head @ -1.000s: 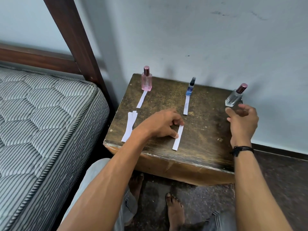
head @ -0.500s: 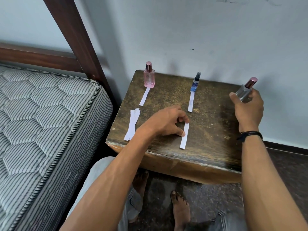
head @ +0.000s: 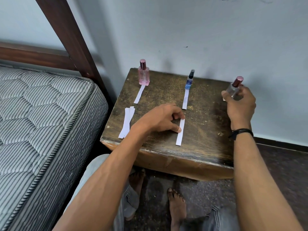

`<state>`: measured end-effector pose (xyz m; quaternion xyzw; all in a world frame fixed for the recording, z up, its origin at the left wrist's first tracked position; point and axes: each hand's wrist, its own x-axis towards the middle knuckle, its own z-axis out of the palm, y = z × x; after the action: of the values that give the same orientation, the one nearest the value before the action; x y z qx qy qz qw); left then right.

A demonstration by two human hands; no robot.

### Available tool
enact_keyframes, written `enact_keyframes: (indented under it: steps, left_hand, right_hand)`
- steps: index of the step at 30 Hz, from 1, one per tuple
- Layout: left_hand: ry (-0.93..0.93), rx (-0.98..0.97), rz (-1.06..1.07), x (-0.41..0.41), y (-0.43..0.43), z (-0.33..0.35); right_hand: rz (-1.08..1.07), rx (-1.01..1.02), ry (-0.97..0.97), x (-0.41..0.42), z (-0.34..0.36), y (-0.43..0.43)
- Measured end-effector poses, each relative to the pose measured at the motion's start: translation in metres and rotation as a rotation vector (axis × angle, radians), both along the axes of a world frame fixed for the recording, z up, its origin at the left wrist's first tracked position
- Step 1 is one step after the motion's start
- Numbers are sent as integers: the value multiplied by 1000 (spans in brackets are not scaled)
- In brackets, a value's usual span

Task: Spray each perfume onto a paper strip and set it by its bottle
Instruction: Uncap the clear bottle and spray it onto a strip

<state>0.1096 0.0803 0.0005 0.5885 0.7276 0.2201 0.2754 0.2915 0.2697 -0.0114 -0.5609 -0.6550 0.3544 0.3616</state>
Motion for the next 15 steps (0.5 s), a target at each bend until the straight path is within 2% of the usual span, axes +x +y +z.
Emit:
enact_keyframes:
  steps: [7, 15]
  left_hand:
    - [-136, 64, 91, -2, -2, 9]
    - [-260, 264, 227, 5, -3, 18]
  right_hand:
    - [121, 37, -61, -6, 2, -26]
    - [159, 26, -50, -11, 9, -66]
